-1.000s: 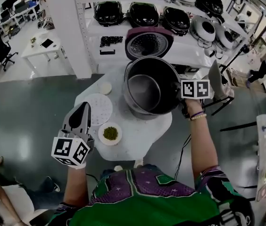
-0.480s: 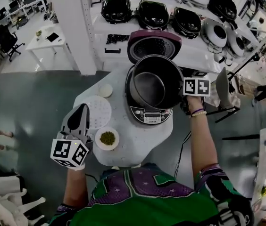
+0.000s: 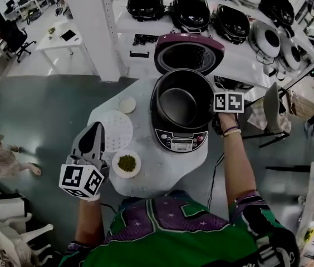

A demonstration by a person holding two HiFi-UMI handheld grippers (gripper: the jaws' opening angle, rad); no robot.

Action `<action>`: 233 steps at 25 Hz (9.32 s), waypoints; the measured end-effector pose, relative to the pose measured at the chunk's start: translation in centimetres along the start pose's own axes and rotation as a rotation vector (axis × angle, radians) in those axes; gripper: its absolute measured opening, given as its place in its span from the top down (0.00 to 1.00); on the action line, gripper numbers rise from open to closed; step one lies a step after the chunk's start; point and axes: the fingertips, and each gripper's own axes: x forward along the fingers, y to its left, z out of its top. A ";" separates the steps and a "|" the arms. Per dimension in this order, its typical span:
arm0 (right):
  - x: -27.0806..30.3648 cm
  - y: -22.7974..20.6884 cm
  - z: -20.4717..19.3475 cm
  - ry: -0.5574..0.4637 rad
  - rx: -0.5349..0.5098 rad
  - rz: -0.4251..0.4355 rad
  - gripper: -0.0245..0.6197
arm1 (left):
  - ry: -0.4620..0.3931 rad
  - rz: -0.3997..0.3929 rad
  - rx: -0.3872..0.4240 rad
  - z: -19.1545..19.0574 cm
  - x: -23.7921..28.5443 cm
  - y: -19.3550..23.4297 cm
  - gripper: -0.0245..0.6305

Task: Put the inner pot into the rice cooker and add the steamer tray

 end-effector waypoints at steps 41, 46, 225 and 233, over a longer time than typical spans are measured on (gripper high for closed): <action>5.8 -2.0 -3.1 0.001 -0.181 -0.116 0.77 | 0.086 0.035 0.062 -1.7 0.5 0.9 0.93; 4.4 -2.3 -3.0 -0.056 -0.148 -0.100 0.60 | 0.084 0.028 0.059 -1.8 0.0 0.9 0.93; -26.2 7.6 -7.9 -0.677 0.025 -0.199 0.95 | 0.620 -0.047 -0.052 -17.0 24.1 -4.3 0.92; -24.7 4.9 -8.5 -0.653 0.050 -0.212 0.95 | 0.663 -0.038 -0.026 -19.6 26.7 -5.5 0.92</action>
